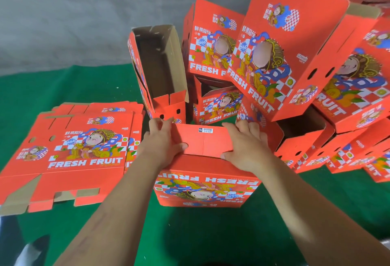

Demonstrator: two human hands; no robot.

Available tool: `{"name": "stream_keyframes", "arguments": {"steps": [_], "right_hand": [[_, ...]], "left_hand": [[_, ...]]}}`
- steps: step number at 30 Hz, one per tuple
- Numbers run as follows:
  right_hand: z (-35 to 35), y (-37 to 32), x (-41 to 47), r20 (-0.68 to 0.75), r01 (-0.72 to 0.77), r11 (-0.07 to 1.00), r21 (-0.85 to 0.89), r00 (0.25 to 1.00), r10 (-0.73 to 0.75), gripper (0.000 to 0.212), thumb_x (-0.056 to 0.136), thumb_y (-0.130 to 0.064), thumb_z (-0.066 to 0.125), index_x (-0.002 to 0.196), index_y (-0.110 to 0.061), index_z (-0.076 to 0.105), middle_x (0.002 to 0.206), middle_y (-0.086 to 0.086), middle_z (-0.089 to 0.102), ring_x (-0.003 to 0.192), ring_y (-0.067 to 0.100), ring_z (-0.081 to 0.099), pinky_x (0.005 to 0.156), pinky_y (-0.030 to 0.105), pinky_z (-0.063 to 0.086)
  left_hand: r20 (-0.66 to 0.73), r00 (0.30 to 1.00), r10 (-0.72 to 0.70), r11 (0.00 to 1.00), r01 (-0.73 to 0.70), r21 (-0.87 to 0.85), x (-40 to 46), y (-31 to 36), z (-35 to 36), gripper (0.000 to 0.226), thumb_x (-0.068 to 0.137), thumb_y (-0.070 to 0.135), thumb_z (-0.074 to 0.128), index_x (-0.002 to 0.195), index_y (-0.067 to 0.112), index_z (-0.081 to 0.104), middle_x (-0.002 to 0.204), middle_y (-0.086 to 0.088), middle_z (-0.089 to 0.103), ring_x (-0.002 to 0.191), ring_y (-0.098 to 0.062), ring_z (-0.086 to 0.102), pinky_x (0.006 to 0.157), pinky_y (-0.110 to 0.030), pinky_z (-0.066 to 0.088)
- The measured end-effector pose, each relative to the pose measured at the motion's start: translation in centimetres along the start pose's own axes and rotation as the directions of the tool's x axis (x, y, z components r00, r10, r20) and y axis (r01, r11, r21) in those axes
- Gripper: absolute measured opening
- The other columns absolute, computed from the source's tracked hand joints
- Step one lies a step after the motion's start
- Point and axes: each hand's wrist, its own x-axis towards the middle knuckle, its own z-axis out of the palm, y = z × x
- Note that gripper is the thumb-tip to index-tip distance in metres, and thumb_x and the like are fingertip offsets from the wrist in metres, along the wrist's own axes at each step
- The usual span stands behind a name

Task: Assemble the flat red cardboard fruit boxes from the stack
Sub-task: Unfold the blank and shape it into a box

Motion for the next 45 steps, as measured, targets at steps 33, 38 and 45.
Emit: {"name": "stream_keyframes", "arguments": {"steps": [33, 38, 45], "right_hand": [[5.2, 6.4, -6.1, 0.360, -0.359, 0.039, 0.933, 0.921, -0.148, 0.124, 0.082, -0.015, 0.084, 0.158, -0.057, -0.005, 0.159, 0.001, 0.048, 0.137, 0.025, 0.057, 0.114, 0.056, 0.045], [5.1, 7.5, -4.9, 0.309, -0.276, 0.466, 0.841, 0.951, 0.007, 0.148, 0.073, -0.020, 0.095, 0.157, -0.050, -0.023, 0.168, -0.005, 0.012, 0.151, 0.012, 0.029, 0.122, 0.043, 0.034], [10.4, 8.5, -4.2, -0.029, -0.201, 0.623, 0.756, 0.940, 0.339, 0.161, 0.034, -0.058, 0.090, 0.158, -0.051, -0.013, 0.163, -0.010, 0.010, 0.148, -0.001, 0.014, 0.123, 0.029, 0.016]], "left_hand": [[0.048, 0.949, -0.312, 0.621, 0.242, -0.746, -6.6, -4.1, 6.6, 0.065, 0.068, -0.007, 0.065, 0.120, 0.029, 0.054, 0.105, -0.013, 0.059, 0.098, -0.021, 0.068, 0.065, -0.033, 0.060], [0.120, 0.985, -0.122, 0.581, 0.169, -0.796, -4.5, -1.5, 6.5, 0.056, 0.076, 0.008, 0.072, 0.118, 0.045, 0.062, 0.097, 0.012, 0.074, 0.095, -0.021, 0.072, 0.080, -0.032, 0.060], [0.318, 0.946, 0.062, 0.461, 0.255, -0.850, -2.9, 3.2, 8.7, 0.065, 0.099, 0.013, 0.068, 0.154, 0.031, 0.040, 0.133, 0.020, 0.061, 0.119, -0.001, 0.063, 0.093, -0.015, 0.049]]}}
